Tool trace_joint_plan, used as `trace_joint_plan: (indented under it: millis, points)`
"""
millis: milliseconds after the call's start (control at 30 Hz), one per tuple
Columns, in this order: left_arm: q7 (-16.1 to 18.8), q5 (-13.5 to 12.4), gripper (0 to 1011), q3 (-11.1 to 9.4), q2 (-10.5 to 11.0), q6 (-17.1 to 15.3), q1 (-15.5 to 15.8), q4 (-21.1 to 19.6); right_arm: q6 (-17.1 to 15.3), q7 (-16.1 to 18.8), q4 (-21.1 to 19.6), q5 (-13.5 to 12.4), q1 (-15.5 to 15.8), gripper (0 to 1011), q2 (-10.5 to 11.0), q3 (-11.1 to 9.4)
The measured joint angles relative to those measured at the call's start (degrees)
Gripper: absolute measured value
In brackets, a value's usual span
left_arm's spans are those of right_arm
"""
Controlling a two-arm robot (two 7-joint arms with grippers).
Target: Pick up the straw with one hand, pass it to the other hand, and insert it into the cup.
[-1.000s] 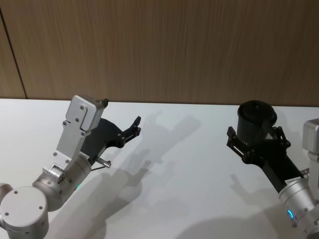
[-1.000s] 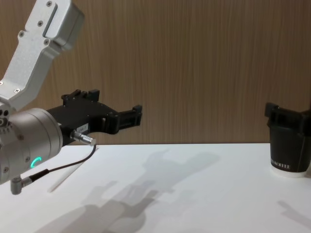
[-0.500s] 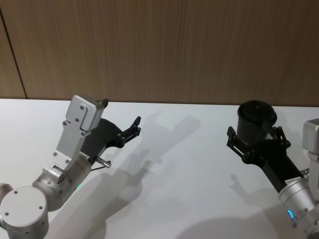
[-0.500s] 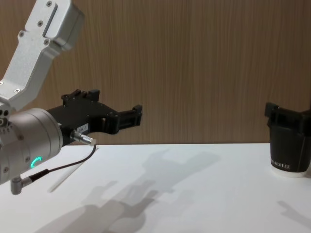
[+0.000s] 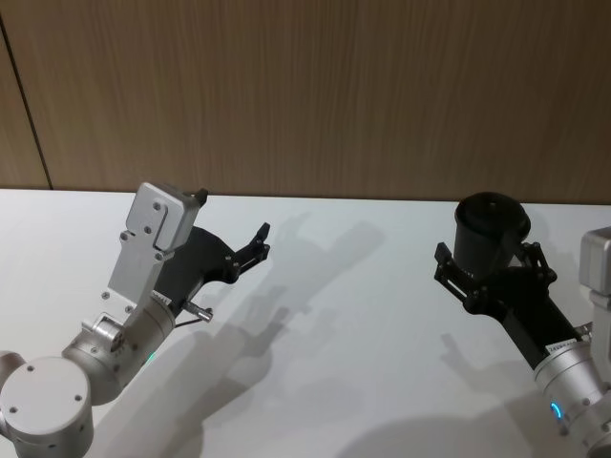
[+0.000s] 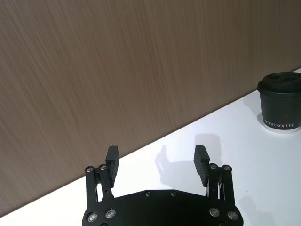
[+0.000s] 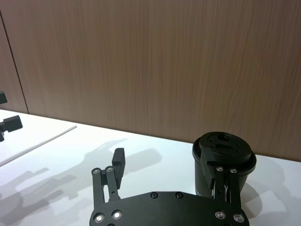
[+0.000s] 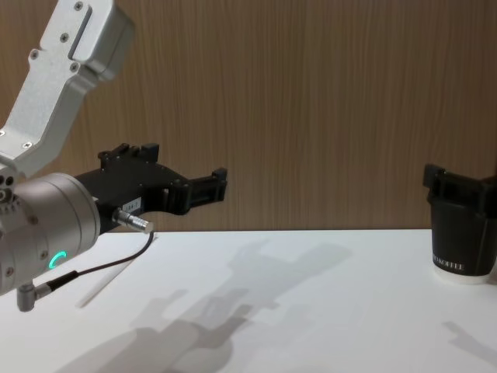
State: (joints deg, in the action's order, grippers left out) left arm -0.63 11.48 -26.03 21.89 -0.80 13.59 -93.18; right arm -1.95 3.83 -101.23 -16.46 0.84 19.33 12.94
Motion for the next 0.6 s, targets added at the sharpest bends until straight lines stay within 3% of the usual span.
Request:
trace_joint_plan:
  millis: [600]
  points:
    - [0.0,0.0,1000,0.0,0.0,0.0,0.0,0.0,0.0,0.0,0.0,0.0,0.0,1001,0.0,0.0]
